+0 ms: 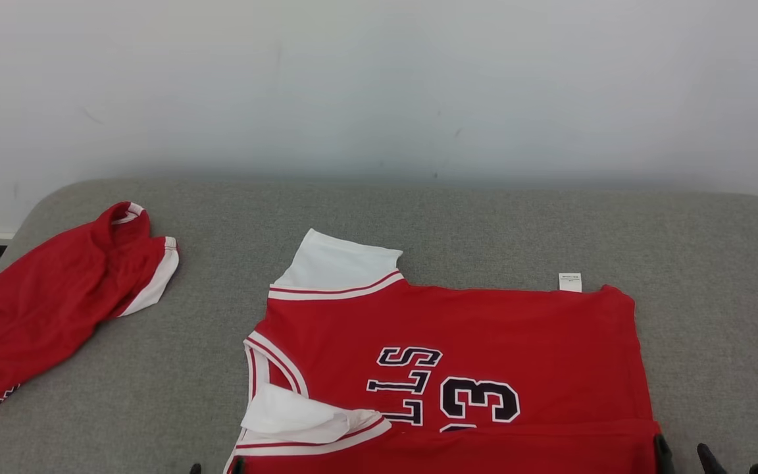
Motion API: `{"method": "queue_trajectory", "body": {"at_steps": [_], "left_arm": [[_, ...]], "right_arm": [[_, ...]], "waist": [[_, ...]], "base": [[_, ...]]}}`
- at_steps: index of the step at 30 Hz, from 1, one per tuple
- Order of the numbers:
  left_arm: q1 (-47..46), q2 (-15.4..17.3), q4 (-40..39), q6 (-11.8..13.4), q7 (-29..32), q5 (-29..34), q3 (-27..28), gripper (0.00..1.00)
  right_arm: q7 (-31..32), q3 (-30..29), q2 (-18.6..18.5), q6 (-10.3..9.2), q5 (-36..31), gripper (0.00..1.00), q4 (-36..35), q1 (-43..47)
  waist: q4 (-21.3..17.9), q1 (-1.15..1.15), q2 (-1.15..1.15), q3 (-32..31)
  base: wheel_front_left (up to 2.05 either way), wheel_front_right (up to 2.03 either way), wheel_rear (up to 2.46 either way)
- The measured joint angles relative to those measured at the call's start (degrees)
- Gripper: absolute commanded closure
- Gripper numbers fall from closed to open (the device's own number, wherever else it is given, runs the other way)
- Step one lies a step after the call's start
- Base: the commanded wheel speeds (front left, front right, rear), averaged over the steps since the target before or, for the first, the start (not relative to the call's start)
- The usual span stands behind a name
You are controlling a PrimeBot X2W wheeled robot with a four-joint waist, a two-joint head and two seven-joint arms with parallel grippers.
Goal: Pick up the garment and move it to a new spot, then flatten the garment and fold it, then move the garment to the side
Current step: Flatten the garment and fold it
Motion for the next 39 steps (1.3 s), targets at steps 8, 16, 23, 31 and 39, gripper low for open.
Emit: {"method": "queue_trajectory", "body": {"at_steps": [8, 16, 23, 31, 39], "left_arm": [[0.63, 3.35, -10.68, 2.98, -0.67, 5.54, 0.76, 0.00], [-3.98, 4.48, -12.81, 3.97, -0.92, 10.71, 1.60, 0.00], [-9.60, 6.70, -9.33, 0.76, -0.12, 11.31, 2.25, 0.00], [-27.32, 14.05, -3.46, -6.73, 7.66, 12.04, 2.53, 0.00], [-43.06, 16.58, 3.46, -10.17, 15.92, 9.98, -0.64, 0.00]], "right_arm": [[-4.81, -1.32, 2.47, 0.00, -3.47, 0.00, -7.34, 0.17], [-11.66, 1.16, 3.46, 0.00, -8.64, 0.00, -7.44, -2.00], [-13.62, 3.76, 4.43, 0.00, -9.47, 0.00, -4.08, -6.32], [-13.71, 8.60, 4.45, 0.00, -9.76, 0.00, 5.84, -22.87], [-14.03, 11.12, 4.48, 0.00, -10.32, 0.00, 17.83, -38.43]], "waist": [[-0.03, 0.00, 0.00, 0.48], [-2.09, 0.01, 0.00, 2.13], [-4.57, 0.01, 0.00, 4.35], [-8.23, 0.01, 0.01, 9.72], [-12.49, 0.02, 0.01, 16.50]], "base": [[0.00, 0.00, 0.00], [0.00, 0.00, 0.00], [0.00, 0.00, 0.00], [0.00, 0.00, 0.00], [0.00, 0.00, 0.00]]}}
